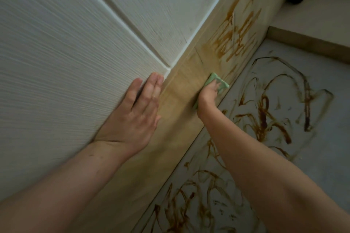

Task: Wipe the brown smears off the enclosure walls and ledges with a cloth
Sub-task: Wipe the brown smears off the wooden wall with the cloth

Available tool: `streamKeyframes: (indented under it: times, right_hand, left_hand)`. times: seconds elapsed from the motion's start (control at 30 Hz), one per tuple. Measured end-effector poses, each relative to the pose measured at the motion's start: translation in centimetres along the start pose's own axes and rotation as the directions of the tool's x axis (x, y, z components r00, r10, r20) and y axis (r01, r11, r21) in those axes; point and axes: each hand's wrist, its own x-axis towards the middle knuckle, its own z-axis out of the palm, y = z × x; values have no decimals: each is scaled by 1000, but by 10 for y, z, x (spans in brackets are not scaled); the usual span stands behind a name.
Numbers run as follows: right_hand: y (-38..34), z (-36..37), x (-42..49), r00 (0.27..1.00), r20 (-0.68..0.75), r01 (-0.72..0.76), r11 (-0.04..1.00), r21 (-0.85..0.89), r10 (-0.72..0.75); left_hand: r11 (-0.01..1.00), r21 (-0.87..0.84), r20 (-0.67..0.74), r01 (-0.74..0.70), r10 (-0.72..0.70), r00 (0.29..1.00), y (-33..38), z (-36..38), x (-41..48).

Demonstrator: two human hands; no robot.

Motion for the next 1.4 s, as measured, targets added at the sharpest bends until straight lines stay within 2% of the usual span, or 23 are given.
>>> streamKeyframes:
  times: [0.07,0.13,0.17,0.2,0.3,0.37,0.43,0.57,0.67,0.73,0.8,0.93,1.07,1.23,1.4]
  right_hand:
    - [-6,1,-48,974,101,203,979,-19,-200]
    - [-18,3,-82,874,199,454,891,-7,-444]
    - [-34,4,-84,838,188,521,854,5,-512]
    - [-55,3,-78,836,145,534,846,7,-529]
    - [-122,-6,-32,880,3,476,880,6,-476]
    - [-147,-15,-9,904,-27,428,904,19,-427]
    - [-142,-14,-15,905,-29,424,906,16,-423]
    - [-67,0,-80,889,106,452,891,-43,-445]
    - [0,-4,-119,902,272,385,909,-157,-335]
    - [0,-11,-117,912,306,347,912,-219,-274]
    - [-21,-16,-108,916,306,337,910,-242,-258]
    - [-75,-19,-96,911,261,381,894,-234,-320]
    - [-131,-19,-70,913,181,400,887,-230,-364]
    - [-176,-33,-40,907,194,412,883,-227,-374]
    - [-210,-39,-9,916,197,390,894,-221,-350]
  left_hand:
    - [1000,-6,-10,-3,3,1000,-1,-2,2]
    - [1000,-31,-10,-3,3,1000,-2,-3,4]
    - [1000,-30,-10,-5,5,1000,-3,-4,4]
    - [1000,-27,-13,-8,8,1000,-4,-5,4]
    - [1000,-2,-8,-9,9,1000,-3,-4,2]
    - [1000,17,-4,-14,14,1000,-1,-2,1]
    - [1000,9,-1,-5,5,1000,-1,-1,-2]
    - [997,70,49,-23,20,999,0,0,-4]
    - [997,81,52,-16,11,999,-1,1,-4]
    - [996,91,62,-11,5,998,-1,0,-3]
    - [996,91,104,-1,-9,995,-1,-5,-1]
    - [998,63,190,7,-18,982,-1,-19,1]
    - [991,-73,355,109,-76,932,4,-49,16]
    - [992,-107,197,66,-44,979,-16,-69,88]
    - [991,-63,274,117,-96,957,-38,-75,193]
